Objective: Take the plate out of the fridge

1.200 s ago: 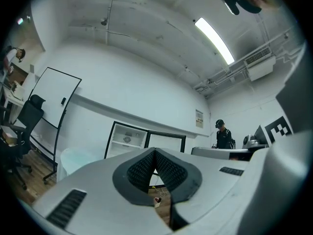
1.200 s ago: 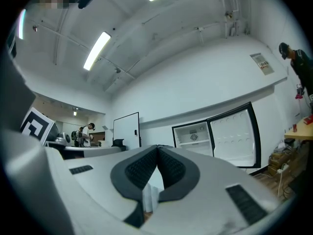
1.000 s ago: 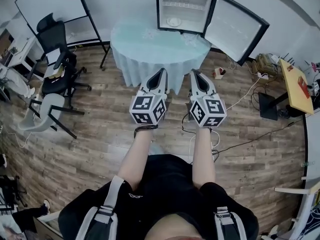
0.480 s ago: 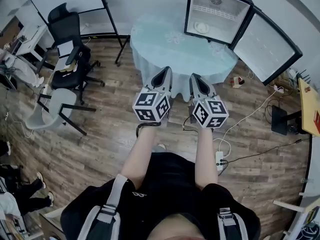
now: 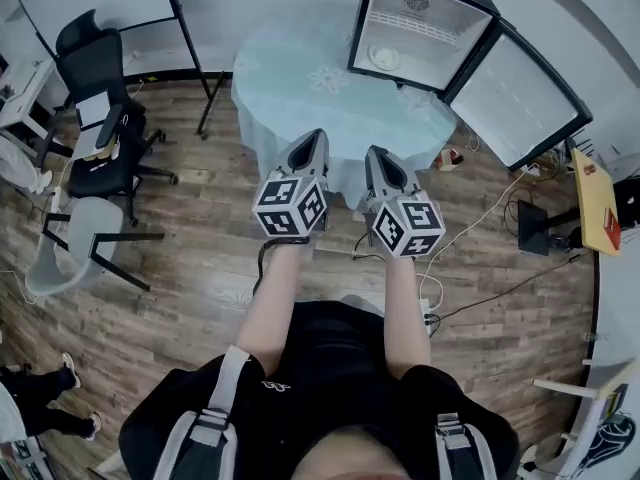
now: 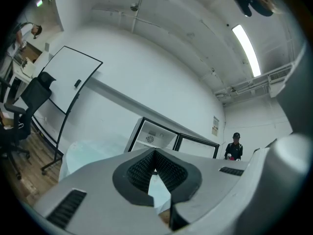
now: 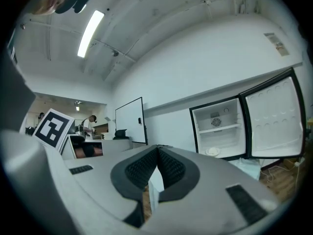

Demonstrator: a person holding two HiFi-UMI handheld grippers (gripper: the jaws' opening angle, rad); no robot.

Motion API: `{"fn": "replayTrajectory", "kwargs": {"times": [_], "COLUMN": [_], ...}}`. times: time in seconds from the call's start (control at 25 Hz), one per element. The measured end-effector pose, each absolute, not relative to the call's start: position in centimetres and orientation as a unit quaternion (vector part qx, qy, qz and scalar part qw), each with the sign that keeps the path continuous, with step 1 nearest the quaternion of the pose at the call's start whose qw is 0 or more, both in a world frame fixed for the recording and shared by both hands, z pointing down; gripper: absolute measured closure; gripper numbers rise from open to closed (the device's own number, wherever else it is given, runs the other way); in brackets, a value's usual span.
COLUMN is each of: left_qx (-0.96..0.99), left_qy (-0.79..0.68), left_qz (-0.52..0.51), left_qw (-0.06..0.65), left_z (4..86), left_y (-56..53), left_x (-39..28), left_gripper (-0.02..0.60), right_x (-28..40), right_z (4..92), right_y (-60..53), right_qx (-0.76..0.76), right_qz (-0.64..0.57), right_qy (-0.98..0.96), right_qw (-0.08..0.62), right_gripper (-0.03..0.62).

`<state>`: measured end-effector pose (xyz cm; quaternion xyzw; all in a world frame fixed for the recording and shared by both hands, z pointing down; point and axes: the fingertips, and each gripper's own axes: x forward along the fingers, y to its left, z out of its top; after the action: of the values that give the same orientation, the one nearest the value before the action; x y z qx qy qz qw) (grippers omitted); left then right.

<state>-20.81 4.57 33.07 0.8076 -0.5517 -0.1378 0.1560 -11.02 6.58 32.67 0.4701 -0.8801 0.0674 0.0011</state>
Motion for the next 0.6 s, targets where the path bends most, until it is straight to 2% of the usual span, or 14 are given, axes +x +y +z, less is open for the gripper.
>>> {"fn": "replayTrajectory", "kwargs": {"times": [0.24, 0.6], "left_qx": [0.820, 0.812], "left_qy": [-0.523, -0.531], "left_qz": [-0.128, -0.106], "left_qw": [0.194, 0.221], "left_z": [35.8, 39.1], "left_y": [2.3, -2.8], "left_x": [-18.0, -15.8], "left_gripper": [0.581, 0.581], "right_x": [-7.2, -5.9], "right_z": [34.1, 38.1], "right_y": [4.6, -0.2], "right_qx": [0.514, 0.499], "right_qz": [0.081, 0.115], "right_qy": [-0.854, -0.858], "right_qw": [0.016, 0.034], "right_gripper": [0.589, 0.589]}}
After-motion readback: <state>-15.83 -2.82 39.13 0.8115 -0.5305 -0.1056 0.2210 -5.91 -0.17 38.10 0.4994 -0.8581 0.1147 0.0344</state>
